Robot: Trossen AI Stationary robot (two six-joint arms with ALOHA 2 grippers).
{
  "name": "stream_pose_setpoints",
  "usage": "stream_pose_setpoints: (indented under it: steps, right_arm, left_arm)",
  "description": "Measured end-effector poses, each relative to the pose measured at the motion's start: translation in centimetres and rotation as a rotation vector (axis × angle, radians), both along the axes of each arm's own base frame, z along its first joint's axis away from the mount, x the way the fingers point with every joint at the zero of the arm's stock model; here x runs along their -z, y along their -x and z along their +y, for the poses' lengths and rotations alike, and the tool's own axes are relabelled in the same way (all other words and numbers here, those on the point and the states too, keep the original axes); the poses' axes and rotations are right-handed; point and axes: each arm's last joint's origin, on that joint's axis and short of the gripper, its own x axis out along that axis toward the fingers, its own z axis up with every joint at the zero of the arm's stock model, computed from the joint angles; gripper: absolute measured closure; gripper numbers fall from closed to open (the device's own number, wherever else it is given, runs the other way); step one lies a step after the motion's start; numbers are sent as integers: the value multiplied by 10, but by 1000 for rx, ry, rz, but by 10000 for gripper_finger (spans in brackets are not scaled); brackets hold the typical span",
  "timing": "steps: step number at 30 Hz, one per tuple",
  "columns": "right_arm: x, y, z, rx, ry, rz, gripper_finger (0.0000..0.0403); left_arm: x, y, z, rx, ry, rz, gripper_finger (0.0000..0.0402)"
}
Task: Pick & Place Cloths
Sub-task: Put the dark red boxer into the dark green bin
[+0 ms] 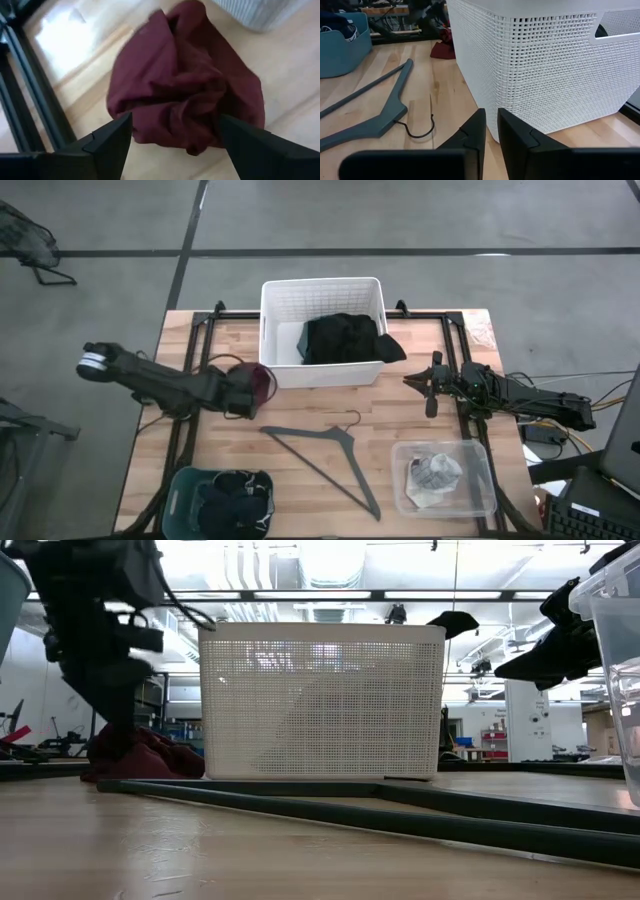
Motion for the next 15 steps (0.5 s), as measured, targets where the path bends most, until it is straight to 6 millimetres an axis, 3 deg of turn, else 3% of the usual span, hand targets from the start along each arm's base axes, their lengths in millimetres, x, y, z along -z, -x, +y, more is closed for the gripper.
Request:
stream_pose_setpoints:
  steps: [9, 15]
  right_arm:
    - [0, 0, 0, 1, 0, 0, 327]
    - [0, 0, 0, 0, 0, 0, 306]
  left_arm:
    - [34, -3, -2, 50, 65, 73, 125]
    - [52, -1, -3, 68, 133, 97, 189]
